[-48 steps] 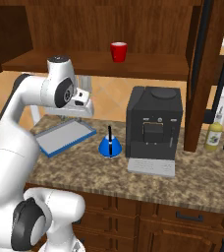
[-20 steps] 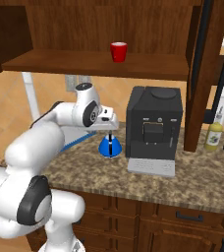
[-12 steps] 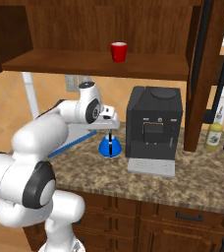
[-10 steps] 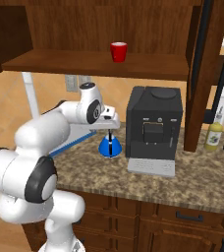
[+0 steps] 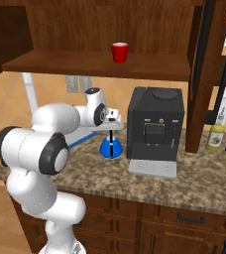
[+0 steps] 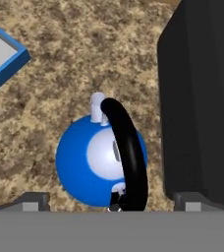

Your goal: Pick the kettle from the counter and place it on the tray. Then pick the mug from the cabinet and place it on the tray. Then close the cabinet doors.

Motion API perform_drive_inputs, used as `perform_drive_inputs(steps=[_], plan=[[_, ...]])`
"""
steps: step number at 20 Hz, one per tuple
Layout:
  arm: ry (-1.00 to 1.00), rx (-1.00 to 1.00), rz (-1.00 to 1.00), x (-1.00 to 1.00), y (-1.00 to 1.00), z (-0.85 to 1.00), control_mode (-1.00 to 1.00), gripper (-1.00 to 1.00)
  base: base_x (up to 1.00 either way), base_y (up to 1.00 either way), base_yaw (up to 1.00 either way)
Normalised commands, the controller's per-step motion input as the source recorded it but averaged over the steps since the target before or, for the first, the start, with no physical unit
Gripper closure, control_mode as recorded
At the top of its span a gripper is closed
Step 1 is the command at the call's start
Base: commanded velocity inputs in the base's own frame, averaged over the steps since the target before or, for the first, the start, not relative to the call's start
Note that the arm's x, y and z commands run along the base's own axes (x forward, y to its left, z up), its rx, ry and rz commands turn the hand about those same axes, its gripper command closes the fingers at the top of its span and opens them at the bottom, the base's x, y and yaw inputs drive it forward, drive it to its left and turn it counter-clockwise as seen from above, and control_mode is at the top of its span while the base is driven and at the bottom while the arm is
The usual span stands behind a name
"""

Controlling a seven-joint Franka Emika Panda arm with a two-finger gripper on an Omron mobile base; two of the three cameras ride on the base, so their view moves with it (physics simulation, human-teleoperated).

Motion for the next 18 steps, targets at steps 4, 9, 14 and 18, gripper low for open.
perform_drive_inputs(steps=[4, 9, 14, 18], plan=[[0.0, 0.0, 0.0, 0.39, -0.06, -0.21, -1.0, -1.0, 0.0, 0.0, 0.0], [0.0, 0.0, 0.0, 0.33, -0.02, -0.2, -1.0, -1.0, 0.0, 0.0, 0.0], [0.0, 0.0, 0.0, 0.2, -0.02, -0.18, -1.0, -1.0, 0.0, 0.0, 0.0], [0.0, 0.0, 0.0, 0.03, 0.0, -0.19, -1.0, 1.0, 0.0, 0.0, 0.0]])
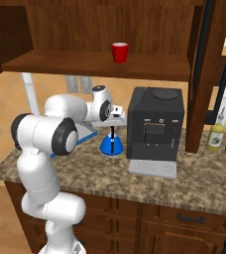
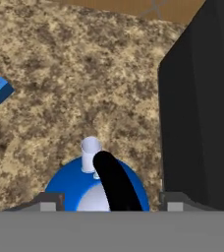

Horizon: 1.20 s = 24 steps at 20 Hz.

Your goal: Pick the kettle from the counter and place it on the tray. Then pick the mug from the cabinet and place it on the tray. Then close the cabinet doors.

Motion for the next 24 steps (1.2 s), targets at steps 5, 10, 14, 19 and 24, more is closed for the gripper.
perform_drive_inputs(steps=[5, 10, 14, 19, 24], plan=[[0.0, 0.0, 0.0, 0.0, 0.0, -0.06, -1.0, 1.0, 0.0, 0.0, 0.0], [-0.03, 0.0, 0.02, -0.26, 0.0, -0.22, -1.0, 1.0, 0.0, 0.0, 0.0], [-0.19, 0.0, 0.05, -0.59, 0.1, -0.07, -1.0, 1.0, 0.0, 0.0, 0.0], [-0.38, 0.0, 0.08, -0.72, 0.44, 0.01, -1.0, 1.0, 0.0, 0.0, 0.0], [-0.23, 0.0, 0.03, -0.47, 0.38, 0.37, -1.0, 1.0, 0.0, 0.0, 0.0]])
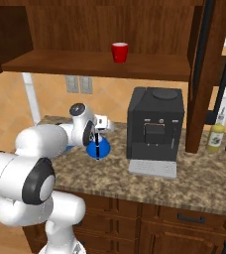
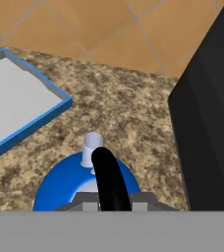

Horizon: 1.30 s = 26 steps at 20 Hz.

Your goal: Pick the kettle from the counter and place it on the tray. Then pick the mug from the cabinet and place it on the tray. Then close the cabinet doors.

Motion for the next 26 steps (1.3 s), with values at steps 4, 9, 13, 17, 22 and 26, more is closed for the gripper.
perform_drive_inputs(steps=[4, 9, 13, 17, 22, 26], plan=[[-0.07, 0.0, 0.0, -0.18, 0.21, 0.89, -1.0, 1.0, 0.0, 0.0, 0.0], [-0.03, 0.0, 0.0, -0.04, 0.4, 0.49, -1.0, 1.0, 0.0, 0.0, 0.0], [-0.04, 0.0, 0.0, 0.0, 0.62, 0.12, -1.0, 1.0, 0.0, 0.0, 0.0], [-0.04, 0.0, 0.0, 0.12, 0.63, 0.03, -1.0, 1.0, 0.0, 0.0, 0.0], [-0.01, 0.0, 0.0, 0.47, 0.61, 0.0, -1.0, 1.0, 0.0, 0.0, 0.0], [0.0, 0.0, -0.01, 0.59, 0.54, 0.0, -1.0, 1.0, 0.0, 0.0, 0.0]])
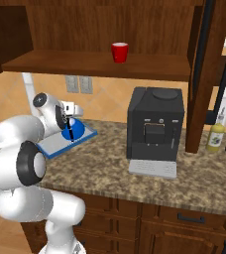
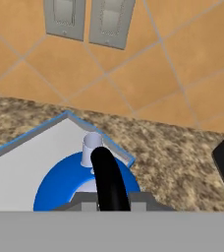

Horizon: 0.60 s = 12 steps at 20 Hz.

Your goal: Pick the kettle from the counter and place it on the tray. Then pick the mug from the cabinet and place it on the tray. Then close the cabinet doors.

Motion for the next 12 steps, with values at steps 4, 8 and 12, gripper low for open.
perform_drive_inputs(steps=[4, 8, 12], plan=[[0.0, 0.0, -0.02, 0.47, 0.44, -0.05, -1.0, 1.0, 0.0, 0.0, 0.0], [0.0, 0.0, 0.0, 0.06, 0.01, -0.16, -1.0, 1.0, 0.0, 0.0, 0.0], [0.0, 0.0, 0.0, 0.05, 0.0, -0.19, -1.0, 1.0, 0.0, 0.0, 0.0]])
